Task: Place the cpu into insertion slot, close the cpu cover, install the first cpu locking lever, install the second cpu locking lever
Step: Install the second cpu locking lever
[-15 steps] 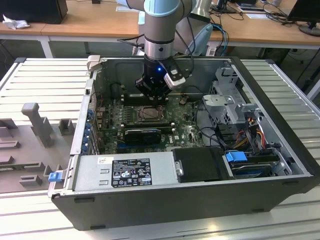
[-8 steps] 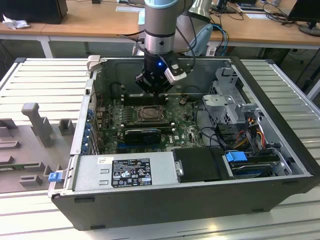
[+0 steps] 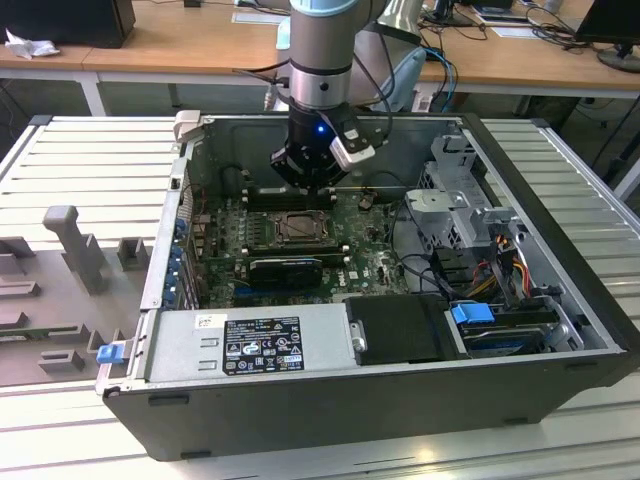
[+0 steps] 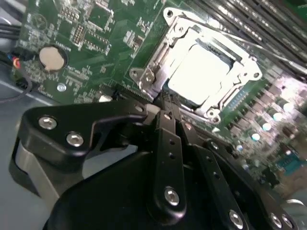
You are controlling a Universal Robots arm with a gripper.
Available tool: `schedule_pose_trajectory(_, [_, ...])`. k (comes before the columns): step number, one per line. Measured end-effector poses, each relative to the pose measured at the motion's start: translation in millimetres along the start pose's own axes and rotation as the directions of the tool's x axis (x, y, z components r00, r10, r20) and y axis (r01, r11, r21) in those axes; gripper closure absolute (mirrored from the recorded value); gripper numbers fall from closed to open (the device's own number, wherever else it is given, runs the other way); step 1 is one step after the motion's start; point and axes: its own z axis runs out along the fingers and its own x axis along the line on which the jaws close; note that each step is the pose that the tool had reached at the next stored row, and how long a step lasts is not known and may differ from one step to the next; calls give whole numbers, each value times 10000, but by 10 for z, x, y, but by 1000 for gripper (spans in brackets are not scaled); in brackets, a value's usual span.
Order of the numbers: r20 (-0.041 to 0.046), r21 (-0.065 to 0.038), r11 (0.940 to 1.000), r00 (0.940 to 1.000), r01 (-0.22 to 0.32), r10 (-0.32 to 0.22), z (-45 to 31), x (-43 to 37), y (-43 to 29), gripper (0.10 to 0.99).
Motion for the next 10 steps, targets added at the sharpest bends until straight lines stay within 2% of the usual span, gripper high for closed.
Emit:
schedule_pose_trajectory(3, [0, 1, 10000, 10000, 2, -2, -121, -1, -2, 980])
schedule_pose_trajectory(6, [2, -4, 10000, 10000, 3, -3, -142, -1, -40, 980])
schedule_pose_trajectory(9, [0, -3, 10000, 10000, 1, -1, -139, 1, -159, 980])
schedule_pose_trajectory(10, [0, -2, 10000, 10000, 2, -2, -136, 1, -233, 980])
